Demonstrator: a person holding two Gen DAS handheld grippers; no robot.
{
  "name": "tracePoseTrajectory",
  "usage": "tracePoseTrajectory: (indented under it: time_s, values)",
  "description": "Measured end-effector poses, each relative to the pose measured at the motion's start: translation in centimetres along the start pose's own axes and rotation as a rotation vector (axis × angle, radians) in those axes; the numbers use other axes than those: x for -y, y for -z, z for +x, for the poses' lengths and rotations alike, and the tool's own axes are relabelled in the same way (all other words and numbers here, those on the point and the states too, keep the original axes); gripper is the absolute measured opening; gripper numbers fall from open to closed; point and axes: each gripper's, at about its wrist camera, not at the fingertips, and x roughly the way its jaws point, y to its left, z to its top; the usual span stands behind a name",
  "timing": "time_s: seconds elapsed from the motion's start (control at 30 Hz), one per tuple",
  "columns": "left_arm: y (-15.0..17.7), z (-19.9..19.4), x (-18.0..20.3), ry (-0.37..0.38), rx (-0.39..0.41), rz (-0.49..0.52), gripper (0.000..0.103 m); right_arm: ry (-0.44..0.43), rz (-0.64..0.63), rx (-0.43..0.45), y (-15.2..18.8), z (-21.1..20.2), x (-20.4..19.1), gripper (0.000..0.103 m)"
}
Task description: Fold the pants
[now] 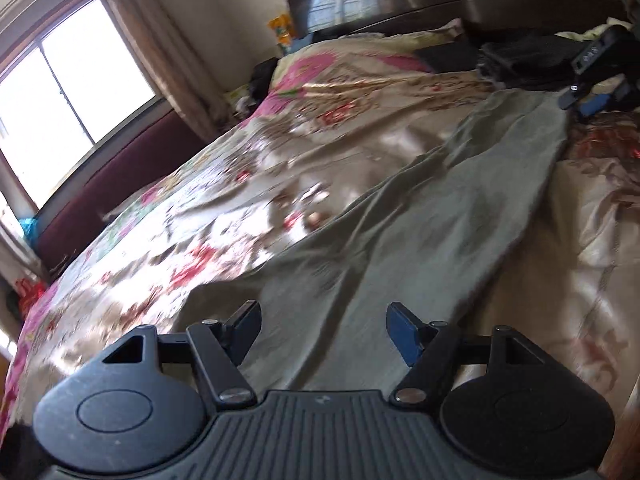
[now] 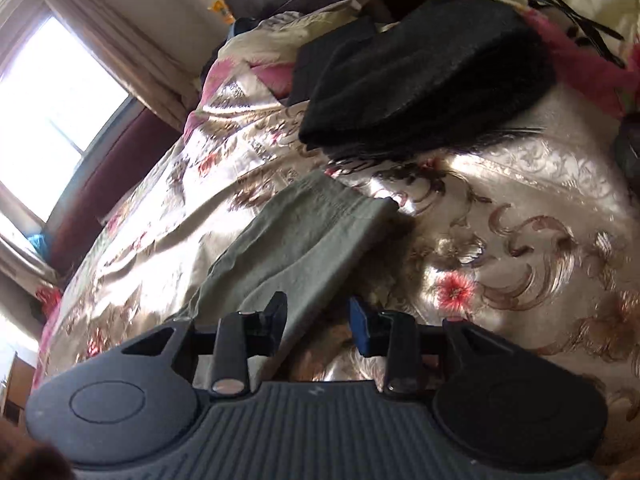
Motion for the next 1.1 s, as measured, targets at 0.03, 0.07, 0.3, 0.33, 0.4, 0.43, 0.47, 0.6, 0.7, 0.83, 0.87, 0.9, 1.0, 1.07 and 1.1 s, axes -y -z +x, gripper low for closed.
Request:
tracePoseTrajectory:
  time_s: [0.03,0.07,0.3,0.33,0.4,0.43,0.47,0.6,0.7,0.83,0.87,0.9,1.0,1.07,1.1]
  values:
    - [-1.2,0.3,1.2,0.017,0.023,0.041,0.083,-0.002,0.014,0.014,-0.2,0.3,0.3,0.036]
    - [-2.2,0.6,2.1,0.037,0.044,0.071,0.083,-0.012,0.024,0.031,-0.3,0.5,0.5,0.037]
    - [-6.4,2.9,5.6,0.126,0.101,0.119,0.083,-0.089,0.123,0.104,-0.8,2.9,1.5,0.053]
    - [-6.8,3.2,5.9,0.132,0.102,0.118,0.083,-0.097,0.110,0.100,-0.9,3.3,1.3,0.055]
    - [-7.0,3.8,6.7,0.132,0.093,0.137,0.083,-0.125,0.104,0.074,-1.0,2.9,1.3,0.054]
    - [-6.8,3.7,6.8,0.128,0.092,0.153,0.083,-0.151,0.117,0.052,-0.9,2.2,1.7,0.054]
    - [-6.7,3.6,6.8,0.127,0.095,0.164,0.083,-0.168,0.128,0.046,-0.8,1.4,2.0,0.054]
    - [-6.2,4.2,6.8,0.162,0.069,0.134,0.083,-0.179,0.118,0.024,-0.6,1.9,2.0,0.055]
    - [-6.3,5.1,7.8,0.158,0.055,0.140,0.083,-0.183,0.138,0.015,-0.7,2.9,1.7,0.057]
    - [-6.3,4.8,8.2,0.175,0.068,0.175,0.083,-0.223,0.146,-0.001,0.0,0.8,2.3,0.052]
    - [-6.3,4.8,8.3,0.176,0.073,0.182,0.083,-0.203,0.140,-0.002,0.1,0.6,2.4,0.051]
    - [-6.3,4.9,8.4,0.179,0.072,0.183,0.083,-0.191,0.144,-0.010,0.1,0.7,2.4,0.049]
    - [-6.7,5.0,8.5,0.186,0.072,0.168,0.083,-0.157,0.108,-0.008,-0.1,1.2,1.8,0.051]
    - [-6.9,5.2,8.6,0.194,0.073,0.162,0.083,-0.165,0.136,0.009,-0.4,2.7,1.9,0.051]
    - [-7.0,5.3,8.7,0.191,0.075,0.166,0.083,-0.159,0.150,0.013,-0.6,3.4,1.8,0.051]
